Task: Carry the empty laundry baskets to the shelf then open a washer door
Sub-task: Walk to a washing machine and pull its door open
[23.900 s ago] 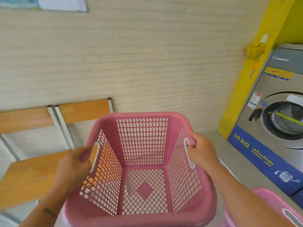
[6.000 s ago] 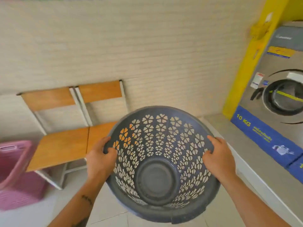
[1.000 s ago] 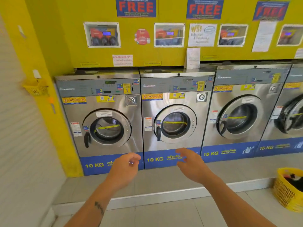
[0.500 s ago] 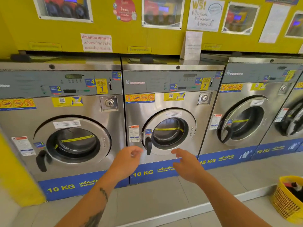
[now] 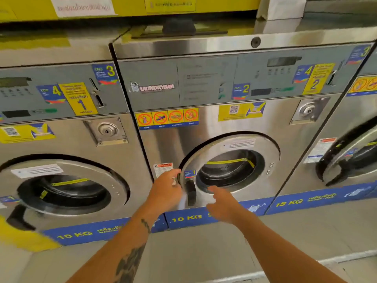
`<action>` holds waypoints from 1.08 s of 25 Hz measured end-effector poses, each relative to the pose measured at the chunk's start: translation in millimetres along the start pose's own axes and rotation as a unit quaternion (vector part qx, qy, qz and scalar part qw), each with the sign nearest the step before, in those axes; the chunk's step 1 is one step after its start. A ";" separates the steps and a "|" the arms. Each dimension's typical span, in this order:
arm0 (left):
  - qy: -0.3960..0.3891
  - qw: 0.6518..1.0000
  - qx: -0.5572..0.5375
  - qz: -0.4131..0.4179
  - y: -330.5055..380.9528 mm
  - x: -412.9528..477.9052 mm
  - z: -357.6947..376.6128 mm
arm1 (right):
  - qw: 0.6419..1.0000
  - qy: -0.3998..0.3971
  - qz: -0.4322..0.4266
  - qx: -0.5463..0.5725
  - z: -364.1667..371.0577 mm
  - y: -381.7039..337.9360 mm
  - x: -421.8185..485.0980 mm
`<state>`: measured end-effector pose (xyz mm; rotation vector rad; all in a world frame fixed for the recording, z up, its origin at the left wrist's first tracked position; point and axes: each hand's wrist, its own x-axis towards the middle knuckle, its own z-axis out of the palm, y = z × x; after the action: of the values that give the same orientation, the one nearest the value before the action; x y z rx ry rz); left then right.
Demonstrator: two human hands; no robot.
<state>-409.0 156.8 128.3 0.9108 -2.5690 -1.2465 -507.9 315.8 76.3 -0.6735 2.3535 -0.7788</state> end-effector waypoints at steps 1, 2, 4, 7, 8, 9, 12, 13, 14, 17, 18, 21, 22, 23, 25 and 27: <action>0.002 1.000 0.004 -0.009 0.0 17.4 6.8 | 1.000 -0.016 0.003 -0.012 0.7 4.3 21.2; 0.004 1.000 0.004 -0.014 -0.5 32.7 13.8 | 0.999 -0.031 0.006 -0.024 2.2 7.5 40.7; 0.003 1.000 0.001 -0.013 -5.8 60.8 32.4 | 0.997 -0.069 0.005 -0.045 8.6 12.7 78.4; 0.021 1.000 -0.009 -0.019 -18.5 85.1 58.6 | 0.995 -0.092 0.006 -0.027 24.6 12.6 115.4; 0.040 0.999 -0.014 -0.022 -25.8 90.3 67.9 | 0.996 -0.092 0.012 0.001 31.8 12.6 124.3; 0.067 0.997 -0.024 -0.024 -29.7 93.4 74.5 | 0.996 -0.085 0.016 0.033 38.5 11.8 129.9; 0.124 0.991 -0.050 -0.030 -34.9 99.9 81.0 | 0.993 -0.051 0.034 0.106 62.1 9.0 136.9; 0.125 0.991 -0.043 -0.025 -36.4 100.6 81.8 | 0.992 -0.031 0.037 0.116 70.5 8.6 136.2; 0.120 0.992 -0.028 -0.017 -36.8 99.2 81.8 | 0.991 -0.006 0.040 0.125 77.6 8.9 134.0; 0.104 0.995 0.000 0.005 -41.6 91.4 82.7 | 0.986 0.053 0.039 0.152 93.2 10.7 123.1; 0.099 0.995 0.004 0.010 -43.8 87.4 83.2 | 0.986 0.063 0.035 0.152 96.5 12.4 117.5; 0.090 0.995 0.024 0.035 -50.6 70.9 84.6 | 0.989 0.071 0.018 0.131 98.2 20.5 97.8; 0.086 0.995 0.032 0.048 -52.7 63.6 84.1 | 0.990 0.070 0.018 0.120 97.9 24.3 89.8; 0.083 0.994 0.039 0.066 -55.0 54.3 84.0 | 0.992 0.071 0.020 0.104 97.9 28.0 78.8; 0.072 0.991 0.047 0.101 -59.6 35.9 85.8 | 0.995 0.069 0.028 0.071 98.5 36.0 57.9; 0.051 0.989 0.053 0.130 -61.8 15.7 90.0 | 0.995 0.070 0.048 0.053 98.3 45.4 34.7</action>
<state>-427.0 178.5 21.6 0.6137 -2.5908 -0.9750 -482.1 290.5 -31.5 -0.4704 2.4306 -0.9264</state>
